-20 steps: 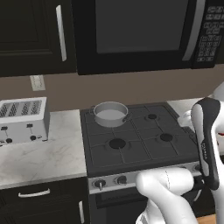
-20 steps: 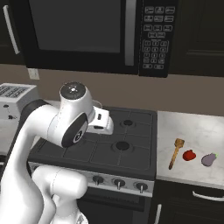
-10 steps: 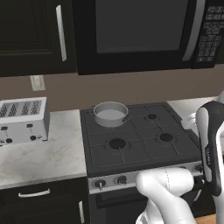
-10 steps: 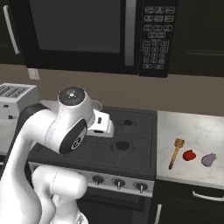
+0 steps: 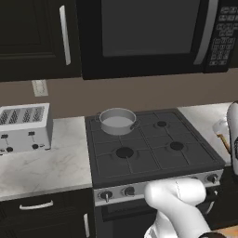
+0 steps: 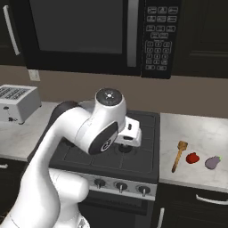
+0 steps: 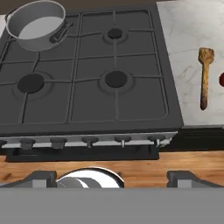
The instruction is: Put the bell pepper and eggplant in the pot. Retrieve the spatula and lightly stir the vegetables in the pot.
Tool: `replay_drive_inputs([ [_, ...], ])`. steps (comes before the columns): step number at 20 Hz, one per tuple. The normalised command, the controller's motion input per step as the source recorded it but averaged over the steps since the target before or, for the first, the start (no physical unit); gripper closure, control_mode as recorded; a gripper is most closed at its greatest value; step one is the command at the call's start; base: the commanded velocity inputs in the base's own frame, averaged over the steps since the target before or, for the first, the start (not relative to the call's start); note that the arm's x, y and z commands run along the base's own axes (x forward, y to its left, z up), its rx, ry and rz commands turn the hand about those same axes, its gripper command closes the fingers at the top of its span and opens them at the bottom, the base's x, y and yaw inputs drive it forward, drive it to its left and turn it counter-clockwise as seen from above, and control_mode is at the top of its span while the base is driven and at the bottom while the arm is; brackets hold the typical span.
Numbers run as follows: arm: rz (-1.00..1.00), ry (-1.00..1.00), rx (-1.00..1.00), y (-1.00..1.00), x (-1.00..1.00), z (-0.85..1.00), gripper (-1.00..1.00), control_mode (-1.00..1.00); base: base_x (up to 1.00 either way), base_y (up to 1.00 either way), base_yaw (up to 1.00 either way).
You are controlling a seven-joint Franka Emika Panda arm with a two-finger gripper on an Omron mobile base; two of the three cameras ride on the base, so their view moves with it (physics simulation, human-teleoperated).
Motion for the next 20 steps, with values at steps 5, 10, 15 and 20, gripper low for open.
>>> replay_drive_inputs([
  [5, -0.10, 0.17, 0.00, -1.00, 0.13, 0.00, -1.00, -1.00, 0.00, 0.00, 0.00],
  [10, -0.17, 0.21, 0.00, -0.88, 0.39, -0.01, -1.00, -1.00, 0.00, 0.00, 0.00],
  [15, -0.04, 0.08, 0.00, -0.88, 0.38, -0.20, -1.00, -1.00, 0.00, 0.00, 0.00],
  [20, 0.00, 0.00, 0.00, -0.14, 0.32, -0.64, -1.00, -1.00, 0.00, 0.00, 0.00],
])
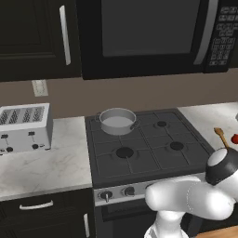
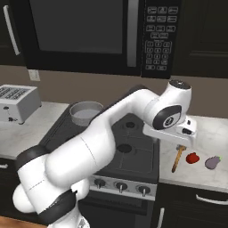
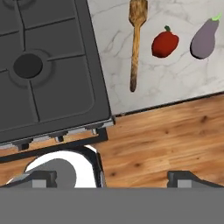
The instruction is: Put the bell pepper and eggplant in the pot. Retrieve the spatula and lightly stir the vegetables in the pot.
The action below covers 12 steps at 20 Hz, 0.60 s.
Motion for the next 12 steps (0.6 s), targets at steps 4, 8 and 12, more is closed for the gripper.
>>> replay_drive_inputs([
  [4, 0.00, 0.00, 0.00, -0.01, 0.47, -0.55, -1.00, -1.00, 0.00, 0.00, 0.00],
  [8, 0.00, -0.01, 0.00, 0.00, 0.59, -0.43, -1.00, -1.00, 0.00, 0.00, 0.00],
  [12, -0.03, 0.00, 0.00, -0.11, 0.75, -0.37, -1.00, -1.00, 0.00, 0.00, 0.00],
])
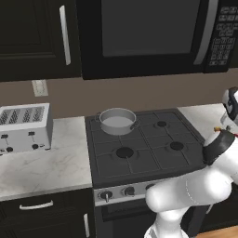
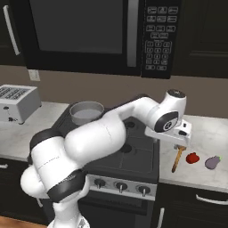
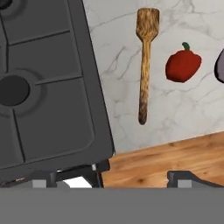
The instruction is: Put the bell pepper and eggplant in the pot. Retrieve the spatula and lightly stir the vegetables in the pot.
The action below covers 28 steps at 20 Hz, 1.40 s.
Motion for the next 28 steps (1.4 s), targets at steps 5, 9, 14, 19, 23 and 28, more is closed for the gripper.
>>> replay_drive_inputs([
  [5, -0.09, 0.00, 0.00, -0.10, 0.67, -0.41, -1.00, -1.00, 0.00, 0.00, 0.00],
  [9, -0.02, 0.00, 0.00, -0.02, 0.33, -0.28, -1.00, -1.00, 0.00, 0.00, 0.00],
  [14, 0.03, 0.00, 0.00, -0.24, 0.03, -0.03, -1.00, -1.00, 0.00, 0.00, 0.00],
  [19, 0.02, 0.00, 0.00, -0.27, 0.01, -0.05, -1.00, -1.00, 0.00, 0.00, 0.00],
  [23, 0.00, 0.00, 0.00, -0.26, 0.02, -0.21, -1.00, -1.00, 0.00, 0.00, 0.00],
  [28, 0.00, 0.06, 0.00, -0.20, 0.00, -0.33, -1.00, -1.00, 0.00, 0.00, 0.00],
])
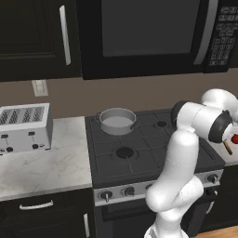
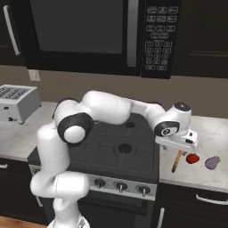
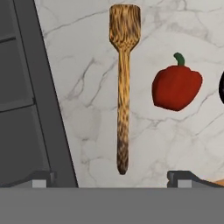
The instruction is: Put the bell pepper and eggplant in the pot. Retrieve the spatula and lightly stir the vegetables in the pot.
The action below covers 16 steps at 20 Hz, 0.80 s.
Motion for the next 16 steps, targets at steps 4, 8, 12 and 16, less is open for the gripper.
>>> replay_drive_inputs([
  [4, -0.02, 0.07, 0.00, -0.22, 0.02, -0.01, -1.00, -1.00, 0.00, 0.00, 0.00],
  [8, -0.12, 0.10, 0.00, -0.14, 0.09, 0.00, -1.00, -1.00, 0.00, 0.00, 0.00],
  [12, -0.17, 0.01, 0.06, -0.12, 0.02, -0.01, -1.00, -1.00, 0.00, 0.00, 0.00],
  [16, -0.16, 0.00, 0.10, -0.14, 0.05, -0.18, -1.00, -1.00, 0.00, 0.00, 0.00],
])
